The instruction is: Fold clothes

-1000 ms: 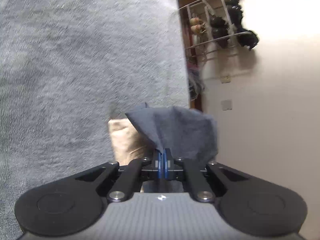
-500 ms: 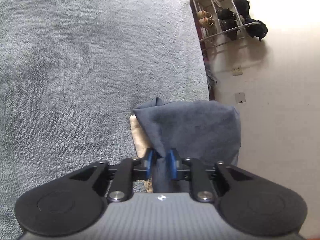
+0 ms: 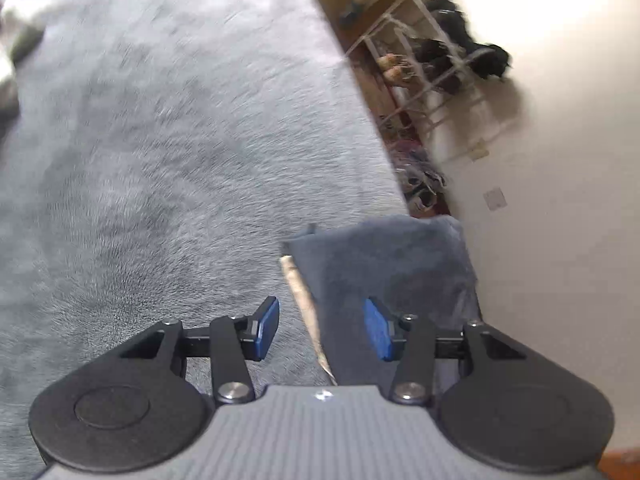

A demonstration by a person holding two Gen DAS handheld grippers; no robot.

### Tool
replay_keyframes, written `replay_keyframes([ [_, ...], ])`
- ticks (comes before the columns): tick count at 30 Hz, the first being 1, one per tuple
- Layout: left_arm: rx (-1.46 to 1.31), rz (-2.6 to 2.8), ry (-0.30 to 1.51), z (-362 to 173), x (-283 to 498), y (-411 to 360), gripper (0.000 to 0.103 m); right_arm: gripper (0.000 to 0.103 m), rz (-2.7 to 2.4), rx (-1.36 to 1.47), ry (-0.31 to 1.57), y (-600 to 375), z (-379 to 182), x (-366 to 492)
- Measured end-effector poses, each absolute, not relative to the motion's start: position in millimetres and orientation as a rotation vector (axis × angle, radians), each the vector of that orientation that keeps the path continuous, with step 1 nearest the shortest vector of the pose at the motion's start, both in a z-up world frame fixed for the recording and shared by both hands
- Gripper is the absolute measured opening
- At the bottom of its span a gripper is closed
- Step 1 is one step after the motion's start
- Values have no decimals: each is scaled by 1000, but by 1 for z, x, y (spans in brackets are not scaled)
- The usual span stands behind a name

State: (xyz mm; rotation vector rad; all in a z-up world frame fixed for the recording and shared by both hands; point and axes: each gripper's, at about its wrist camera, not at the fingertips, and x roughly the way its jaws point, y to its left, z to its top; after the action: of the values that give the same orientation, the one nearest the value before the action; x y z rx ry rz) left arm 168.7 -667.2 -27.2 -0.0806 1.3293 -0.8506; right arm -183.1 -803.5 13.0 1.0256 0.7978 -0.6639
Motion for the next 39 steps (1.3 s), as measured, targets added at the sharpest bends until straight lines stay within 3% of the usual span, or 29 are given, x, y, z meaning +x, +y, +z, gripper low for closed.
replay_keyframes([
  [6, 0, -864, 1300, -6, 122, -711, 48, 39, -635, 749, 765, -847, 47, -143],
  [9, 82, -847, 1308, -27, 96, -748, 48, 38, -512, 580, 738, -875, 43, -94],
  [15, 216, -712, 1374, -84, 57, -787, 46, 33, -247, 322, 765, -916, 16, 7],
  [20, 202, -644, 1349, -91, 45, -783, 50, 28, -173, 277, 886, -944, -38, 46],
  [24, 193, -629, 1352, -87, 47, -776, 50, 28, -170, 368, 958, -968, -75, 38],
  [33, 276, -656, 1314, -58, 25, -764, 53, 28, 15, 274, 1015, -970, 6, -24],
  [39, 384, -609, 1326, -73, 4, -778, 54, 28, 126, 119, 1265, -927, -50, -38],
])
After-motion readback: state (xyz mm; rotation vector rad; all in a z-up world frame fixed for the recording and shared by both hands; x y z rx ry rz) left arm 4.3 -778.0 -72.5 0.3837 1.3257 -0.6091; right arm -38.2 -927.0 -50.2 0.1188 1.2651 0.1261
